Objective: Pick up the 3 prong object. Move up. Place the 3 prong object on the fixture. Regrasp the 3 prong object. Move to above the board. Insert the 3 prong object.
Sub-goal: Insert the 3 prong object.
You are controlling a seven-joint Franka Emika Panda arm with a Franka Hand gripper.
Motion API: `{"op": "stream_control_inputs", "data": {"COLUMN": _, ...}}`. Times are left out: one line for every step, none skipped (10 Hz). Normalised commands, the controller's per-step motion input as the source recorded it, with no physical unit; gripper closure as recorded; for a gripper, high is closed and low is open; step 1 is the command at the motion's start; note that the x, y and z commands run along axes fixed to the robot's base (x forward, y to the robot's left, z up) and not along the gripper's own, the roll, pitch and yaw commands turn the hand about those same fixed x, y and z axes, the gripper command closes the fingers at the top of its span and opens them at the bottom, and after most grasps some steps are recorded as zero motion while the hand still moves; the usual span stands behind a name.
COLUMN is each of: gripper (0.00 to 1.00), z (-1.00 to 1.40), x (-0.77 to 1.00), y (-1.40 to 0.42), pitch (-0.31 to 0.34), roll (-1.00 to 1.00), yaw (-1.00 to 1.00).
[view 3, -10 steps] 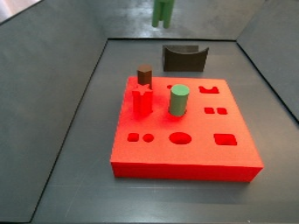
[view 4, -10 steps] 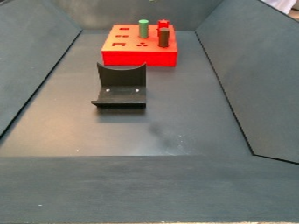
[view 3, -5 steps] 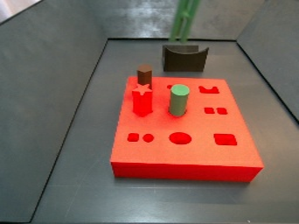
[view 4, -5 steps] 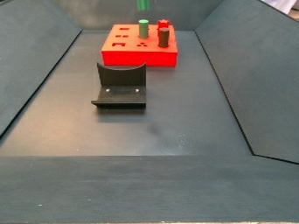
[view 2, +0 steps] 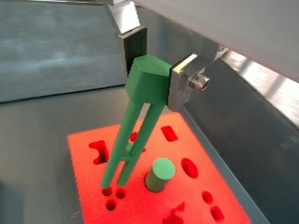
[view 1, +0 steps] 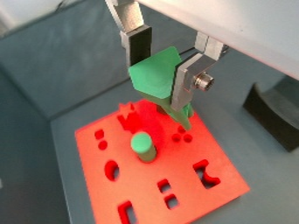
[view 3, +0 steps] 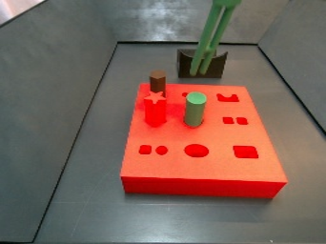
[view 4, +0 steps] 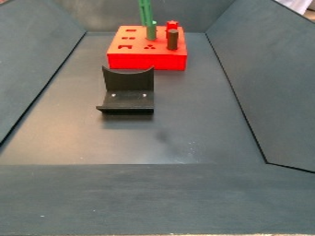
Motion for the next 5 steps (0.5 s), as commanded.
{"op": "stream_control_inputs", "data": {"gripper": 1.00, "z": -0.41, "x": 0.00, "y": 0.00, "pitch": -0.271, "roll": -0.11, "yaw": 0.94}}
{"op": "stream_control_inputs", "data": {"gripper": 1.00, "z": -0.31, "x": 0.00, "y": 0.00, "pitch": -0.201, "roll": -0.15, "yaw": 0.96}}
{"op": "stream_control_inputs", "data": {"gripper": 1.00, "z": -0.18, "x": 0.00, "y": 0.05, "pitch": -0.100, "roll": -0.22, "yaw": 0.84}}
{"op": "stream_control_inputs", "data": {"gripper": 1.00, "z": -0.20, "x": -0.01, "y": 0.01, "pitch": -0.129, "roll": -0.20, "yaw": 0.90}}
{"op": "stream_control_inputs", "data": {"gripper": 1.00, "z": -0.17, "x": -0.04, "y": 0.01, "pitch": -0.116, "roll": -0.20, "yaw": 0.91}}
